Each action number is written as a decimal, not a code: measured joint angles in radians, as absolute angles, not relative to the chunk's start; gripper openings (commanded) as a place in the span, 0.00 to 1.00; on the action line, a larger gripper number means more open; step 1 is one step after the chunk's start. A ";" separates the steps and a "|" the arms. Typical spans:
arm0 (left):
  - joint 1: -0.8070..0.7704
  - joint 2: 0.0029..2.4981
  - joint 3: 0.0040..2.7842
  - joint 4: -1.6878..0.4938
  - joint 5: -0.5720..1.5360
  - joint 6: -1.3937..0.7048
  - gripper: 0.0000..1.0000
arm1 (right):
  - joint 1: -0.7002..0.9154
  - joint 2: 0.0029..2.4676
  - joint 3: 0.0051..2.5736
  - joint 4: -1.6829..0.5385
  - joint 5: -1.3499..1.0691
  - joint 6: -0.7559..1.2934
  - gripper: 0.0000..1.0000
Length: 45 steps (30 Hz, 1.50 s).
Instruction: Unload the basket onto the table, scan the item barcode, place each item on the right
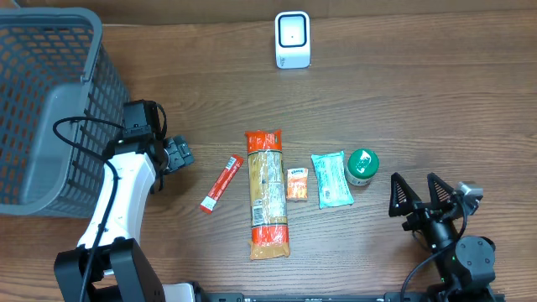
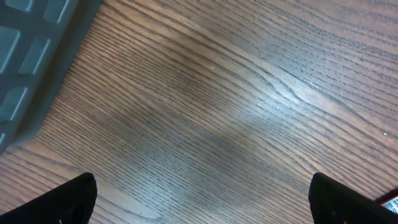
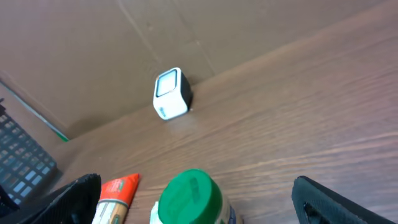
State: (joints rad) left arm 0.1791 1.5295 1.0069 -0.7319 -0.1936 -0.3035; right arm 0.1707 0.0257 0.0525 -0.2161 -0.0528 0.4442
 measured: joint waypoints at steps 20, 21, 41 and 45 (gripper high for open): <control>0.179 1.530 1.007 -0.731 -0.190 -0.303 1.00 | 0.171 0.698 1.143 -1.067 -0.019 0.393 1.00; 0.179 1.530 1.007 -0.732 -0.190 -0.303 1.00 | 0.171 0.756 1.205 -1.134 -0.019 0.392 1.00; 0.179 1.530 1.007 -0.732 -0.190 -0.303 1.00 | 0.245 1.430 1.553 -1.398 -0.125 0.448 0.95; 0.179 1.530 1.007 -0.731 -0.190 -0.303 1.00 | 0.290 1.518 1.542 -1.398 -0.096 0.487 0.96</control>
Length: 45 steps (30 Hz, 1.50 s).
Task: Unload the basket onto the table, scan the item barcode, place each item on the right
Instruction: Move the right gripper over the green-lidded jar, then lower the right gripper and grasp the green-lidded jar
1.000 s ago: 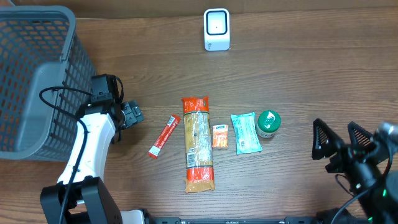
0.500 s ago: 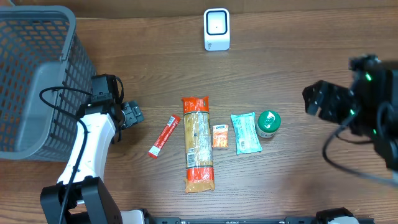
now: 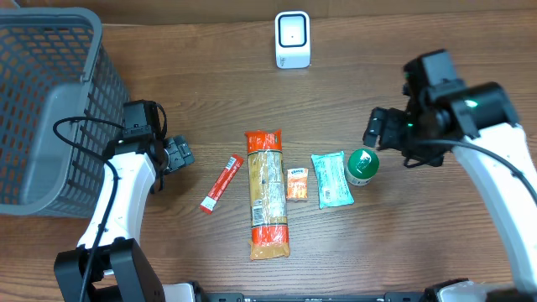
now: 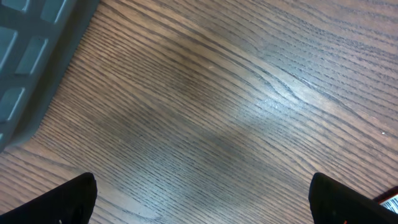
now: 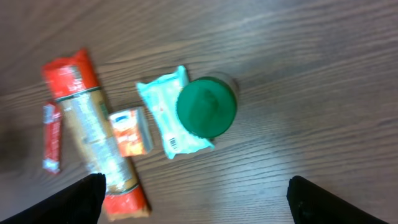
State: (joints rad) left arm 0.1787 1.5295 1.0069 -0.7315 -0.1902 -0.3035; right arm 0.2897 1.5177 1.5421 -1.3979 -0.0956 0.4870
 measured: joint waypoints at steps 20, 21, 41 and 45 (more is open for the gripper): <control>0.178 1.530 1.007 -0.731 -0.190 -0.303 1.00 | 0.347 1.594 1.235 -1.094 -0.023 0.572 0.96; 0.178 1.530 1.007 -0.731 -0.190 -0.303 1.00 | 0.347 1.594 1.217 -1.069 -0.023 0.572 0.96; 0.178 1.530 1.007 -0.731 -0.190 -0.303 1.00 | 0.422 1.594 1.119 -0.913 0.024 0.528 0.93; 0.178 1.530 1.007 -0.732 -0.190 -0.303 1.00 | 0.426 1.594 1.119 -0.915 0.038 0.527 0.91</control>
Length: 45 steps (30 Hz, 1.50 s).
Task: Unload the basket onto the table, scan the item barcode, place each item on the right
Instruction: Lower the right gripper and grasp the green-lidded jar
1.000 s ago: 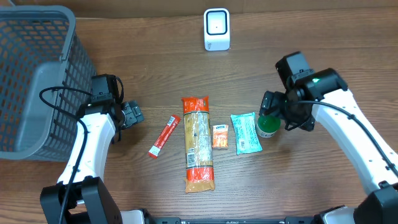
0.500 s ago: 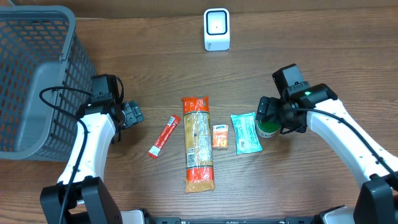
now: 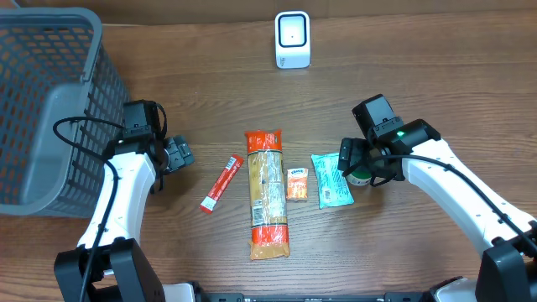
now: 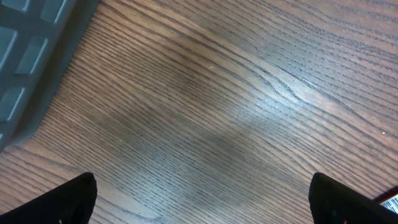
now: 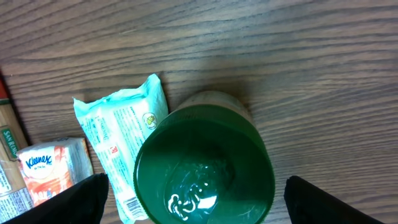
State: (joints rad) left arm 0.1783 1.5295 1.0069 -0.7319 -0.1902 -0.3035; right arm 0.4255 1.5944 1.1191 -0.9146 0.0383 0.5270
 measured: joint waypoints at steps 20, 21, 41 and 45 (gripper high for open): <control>0.178 1.530 1.007 -0.732 -0.190 -0.303 1.00 | 0.426 1.594 1.088 -0.878 0.052 0.524 0.89; 0.178 1.530 1.007 -0.732 -0.190 -0.303 1.00 | 0.425 1.594 1.079 -0.871 0.052 0.524 0.89; 0.178 1.530 1.007 -0.731 -0.190 -0.303 1.00 | 0.426 1.594 1.056 -0.876 0.060 0.288 0.69; 0.178 1.530 1.007 -0.732 -0.190 -0.303 1.00 | 0.426 1.594 1.054 -0.882 0.069 0.250 0.89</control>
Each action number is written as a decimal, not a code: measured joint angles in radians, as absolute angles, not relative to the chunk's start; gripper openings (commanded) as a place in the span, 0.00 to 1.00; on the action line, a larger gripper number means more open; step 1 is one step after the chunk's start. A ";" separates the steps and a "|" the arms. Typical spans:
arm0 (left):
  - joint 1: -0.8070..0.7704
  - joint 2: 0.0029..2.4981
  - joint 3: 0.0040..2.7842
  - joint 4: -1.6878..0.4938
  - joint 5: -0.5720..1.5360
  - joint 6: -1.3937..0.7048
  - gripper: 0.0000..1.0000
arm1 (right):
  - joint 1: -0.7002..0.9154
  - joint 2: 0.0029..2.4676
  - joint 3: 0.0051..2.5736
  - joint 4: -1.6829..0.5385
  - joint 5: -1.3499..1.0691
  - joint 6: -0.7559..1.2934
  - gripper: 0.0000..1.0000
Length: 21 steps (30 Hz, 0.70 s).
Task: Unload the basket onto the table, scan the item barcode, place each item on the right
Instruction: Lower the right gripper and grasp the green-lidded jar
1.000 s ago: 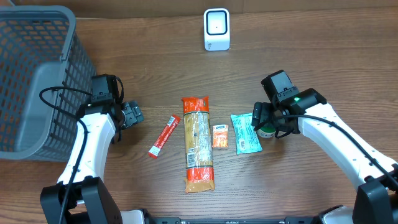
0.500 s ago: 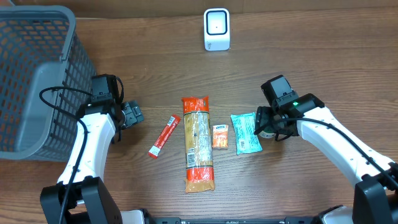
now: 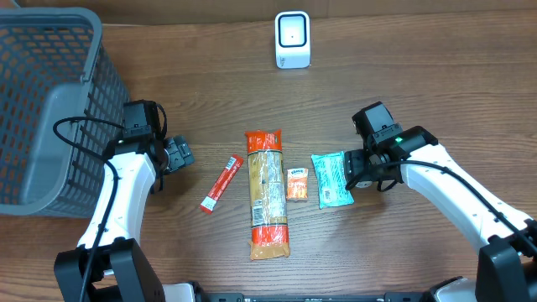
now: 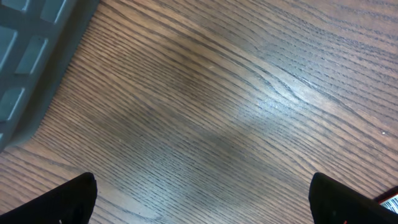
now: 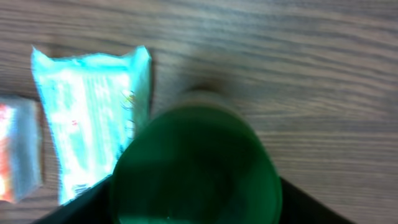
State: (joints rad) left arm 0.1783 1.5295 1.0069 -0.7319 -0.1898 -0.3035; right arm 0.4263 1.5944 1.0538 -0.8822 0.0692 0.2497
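Observation:
A jar with a green lid (image 5: pixel 194 168) stands on the wooden table and fills the lower right wrist view, blurred. My right gripper (image 3: pixel 362 174) is down over it, hiding it in the overhead view. Its dark fingers (image 5: pixel 311 202) lie against both sides of the lid. The white barcode scanner (image 3: pixel 292 39) stands at the far edge of the table, its window facing up. My left gripper (image 3: pixel 178 154) hangs open over bare wood beside the basket, with nothing between its fingertips (image 4: pixel 68 199).
A grey mesh basket (image 3: pixel 50 109) fills the left side. In a row at the middle lie a red stick sachet (image 3: pixel 221 184), a long pasta packet (image 3: pixel 268 193), a small orange tissue pack (image 3: pixel 296 184) and a teal packet (image 3: pixel 329 179) right next to the jar.
My right gripper has dropped lower over the green-lidded jar, and its fingers now touch the lid's sides. The jar stands where it did. The left arm has not moved.
My right gripper first sat low at the table's front right, open. Then it was high above the jar, then close over the lid with fingers wide. Now it is down around the jar, fingers against it. The left arm stayed still beside the basket throughout.

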 measured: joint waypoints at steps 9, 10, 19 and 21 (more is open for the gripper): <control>0.178 1.530 1.007 -0.732 -0.190 -0.303 1.00 | 0.426 1.595 1.052 -0.874 0.080 0.270 0.92; 0.178 1.530 1.007 -0.732 -0.190 -0.303 1.00 | 0.426 1.595 1.052 -0.873 0.081 0.270 0.92; 0.178 1.530 1.007 -0.732 -0.190 -0.303 1.00 | 0.426 1.595 1.052 -0.839 0.083 0.277 0.91; 0.178 1.530 1.007 -0.732 -0.190 -0.303 1.00 | 0.426 1.595 1.052 -0.834 0.082 0.277 0.91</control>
